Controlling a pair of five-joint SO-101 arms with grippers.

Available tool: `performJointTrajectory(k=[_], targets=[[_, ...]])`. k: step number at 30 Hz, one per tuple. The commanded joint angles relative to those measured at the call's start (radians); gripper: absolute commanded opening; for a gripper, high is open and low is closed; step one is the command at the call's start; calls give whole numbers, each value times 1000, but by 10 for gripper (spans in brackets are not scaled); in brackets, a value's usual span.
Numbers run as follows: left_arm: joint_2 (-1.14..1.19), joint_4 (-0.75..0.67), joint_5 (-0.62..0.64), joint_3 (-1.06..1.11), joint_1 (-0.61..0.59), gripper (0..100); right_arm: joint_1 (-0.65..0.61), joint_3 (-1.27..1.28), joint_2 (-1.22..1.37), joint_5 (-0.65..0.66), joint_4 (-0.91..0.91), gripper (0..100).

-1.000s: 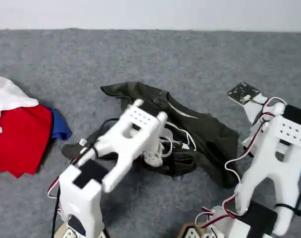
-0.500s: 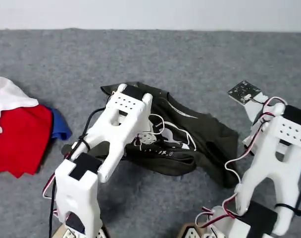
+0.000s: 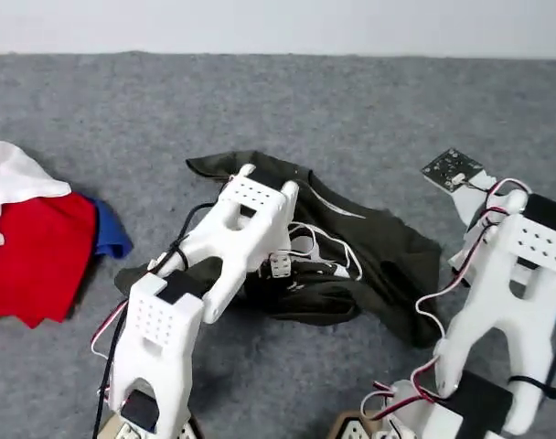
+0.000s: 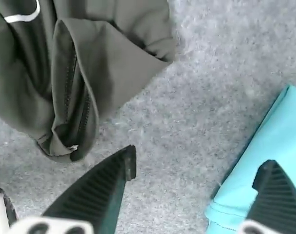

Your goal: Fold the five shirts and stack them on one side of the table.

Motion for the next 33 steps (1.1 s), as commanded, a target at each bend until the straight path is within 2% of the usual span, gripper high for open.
performJointTrajectory(k=[1, 7, 12, 21, 24, 26, 29, 33], targets=[[35, 29, 9, -4, -15, 8, 10, -6, -35, -9, -13, 376], [34, 31, -34, 19, -20, 13, 8, -9, -31, -9, -13, 376], [5, 32, -121, 182, -58, 13, 8, -9, -30, -9, -13, 376], [-420, 32, -428, 657, -278, 13, 4, 15, -28, -11, -68, 376], [-545, 29, -516, 707, -315, 13, 4, 38, -28, -9, -90, 376], [-595, 29, -531, 697, -315, 16, -4, 43, -28, -12, -82, 377], [-628, 29, -529, 653, -319, 77, -28, 41, -28, -12, -41, 379], [-647, 31, -502, 605, -339, 309, -108, 40, -38, -15, 12, 400]])
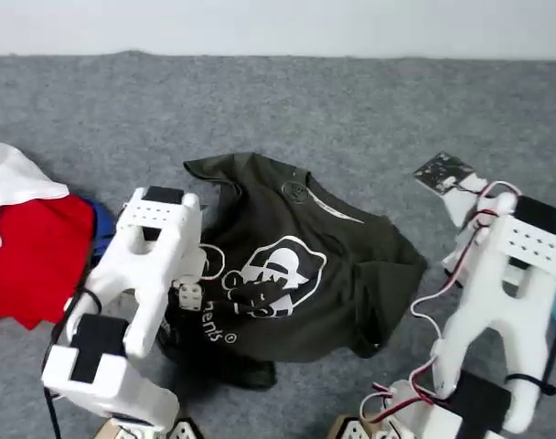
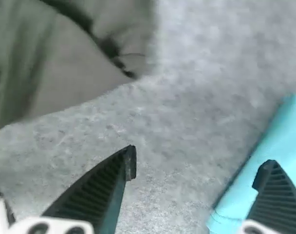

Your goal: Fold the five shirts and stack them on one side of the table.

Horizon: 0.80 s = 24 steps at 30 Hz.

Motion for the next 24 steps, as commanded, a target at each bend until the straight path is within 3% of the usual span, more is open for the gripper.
performJointTrajectory(k=[1, 4, 6, 12, 18, 24], targets=[[-63, 34, 48, -58, -26, 383, -77, -8, -38, -15, 35, 424], [-92, 34, 78, -53, -41, 590, -145, -14, -28, -72, 30, 501], [-129, 34, 80, -51, -66, 656, -199, -26, -27, -84, 30, 522], [-315, 34, 77, -77, -176, 660, -331, -130, 39, -117, -73, 522], [-512, 34, 74, -50, -330, 633, -418, -327, 294, -193, -163, 522], [-583, 34, 51, 16, -399, 620, -501, -677, 624, -290, -88, 522]])
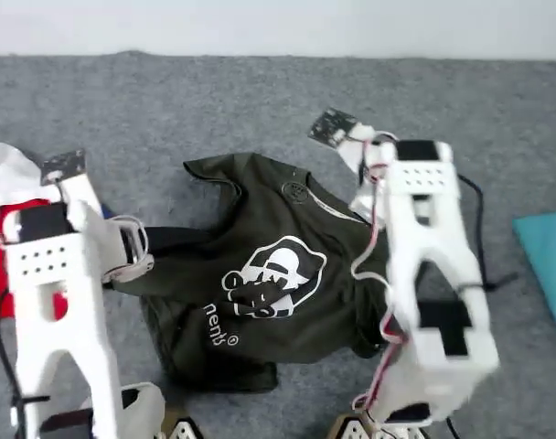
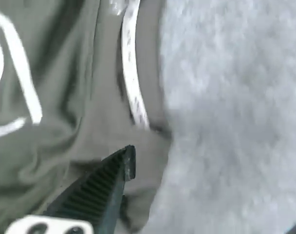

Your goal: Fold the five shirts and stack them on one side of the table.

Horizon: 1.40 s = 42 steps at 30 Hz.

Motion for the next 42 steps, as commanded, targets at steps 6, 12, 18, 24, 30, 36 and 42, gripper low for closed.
performJointTrajectory(k=[6, 12, 18, 24, 30, 36, 42], targets=[[-54, 32, -14, 31, -49, 620, -150, -620, 355, -97, 234, 522], [-54, 32, -14, 31, -51, 620, -242, -990, 573, -98, 311, 491], [-54, 32, -14, 31, -51, 620, -252, -1204, 785, -100, 383, 291], [-54, 31, -15, 31, -51, 620, -237, -1364, 915, -95, 453, 235], [-54, 31, -15, 31, -51, 620, -222, -1468, 978, -95, 410, 20], [-54, 31, -15, 33, -51, 620, -185, -1487, 998, -95, 403, 9], [-54, 31, -17, 82, -51, 620, -94, -1487, 998, -91, 401, 9]])
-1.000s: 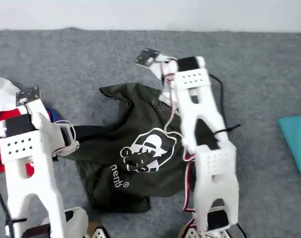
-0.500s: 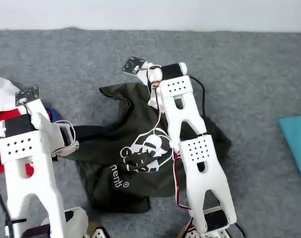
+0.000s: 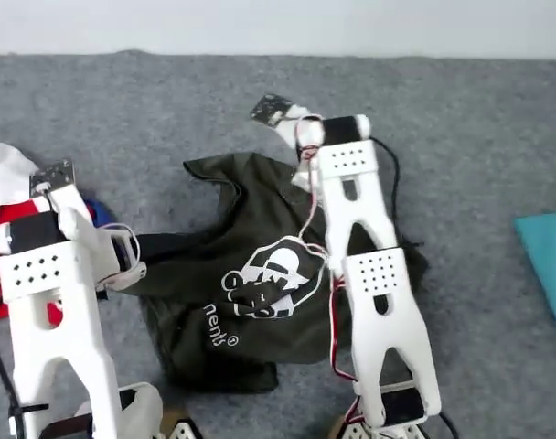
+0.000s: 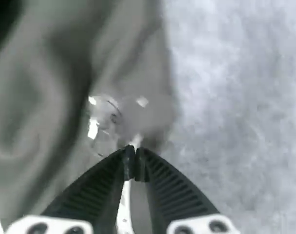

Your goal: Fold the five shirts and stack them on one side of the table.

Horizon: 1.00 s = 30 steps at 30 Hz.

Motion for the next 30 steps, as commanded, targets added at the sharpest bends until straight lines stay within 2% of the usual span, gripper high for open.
performJointTrajectory(k=[1, 6, 12, 14, 23, 30], targets=[[-28, 29, -17, 51, -5, 620, 62, -51, -13, 15, -16, 9], [-28, 29, -15, 91, -5, 620, 50, -52, -24, 41, -7, 48], [-29, 29, -18, 87, -5, 620, -19, -63, -58, 43, 38, 338], [-29, 29, -18, 88, -5, 620, -50, -61, -76, 43, 50, 402], [-34, 29, -18, 88, -5, 620, -105, -37, -48, 46, -2, 349], [-35, 29, -18, 88, -5, 620, -101, -40, 36, 172, -39, 236]])
